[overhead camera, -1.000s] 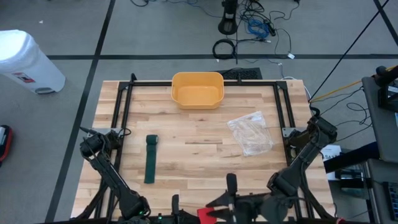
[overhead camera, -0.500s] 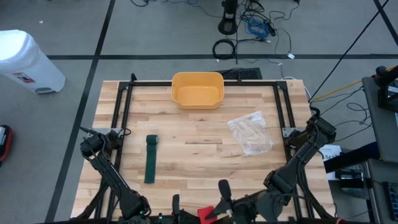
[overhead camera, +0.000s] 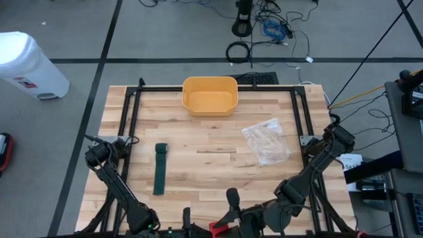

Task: Roll bandage
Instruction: Roll the red bandage

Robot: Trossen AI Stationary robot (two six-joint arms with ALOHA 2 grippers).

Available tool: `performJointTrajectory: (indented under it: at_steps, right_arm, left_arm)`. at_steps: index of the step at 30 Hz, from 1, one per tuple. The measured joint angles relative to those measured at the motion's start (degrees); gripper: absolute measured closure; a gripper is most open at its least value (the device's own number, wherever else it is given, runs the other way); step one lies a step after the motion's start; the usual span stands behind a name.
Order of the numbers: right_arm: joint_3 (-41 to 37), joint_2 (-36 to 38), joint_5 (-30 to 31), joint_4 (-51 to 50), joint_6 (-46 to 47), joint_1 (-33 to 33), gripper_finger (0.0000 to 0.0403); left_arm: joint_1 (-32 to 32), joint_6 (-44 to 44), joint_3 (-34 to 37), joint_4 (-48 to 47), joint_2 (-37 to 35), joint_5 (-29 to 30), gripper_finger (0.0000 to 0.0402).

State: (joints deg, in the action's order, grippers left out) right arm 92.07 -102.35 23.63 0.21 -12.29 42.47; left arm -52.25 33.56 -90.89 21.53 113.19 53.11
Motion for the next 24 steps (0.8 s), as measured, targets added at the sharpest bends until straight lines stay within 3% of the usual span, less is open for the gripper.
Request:
performJointTrajectory:
  at_steps: [24]
  right_arm:
    - [0.0,0.15,0.3,4.86,-2.03,0.98,0.031]
  left_arm:
    - [-0.02,-0.07,-0.02,0.36,0.0,-0.74,0.0375]
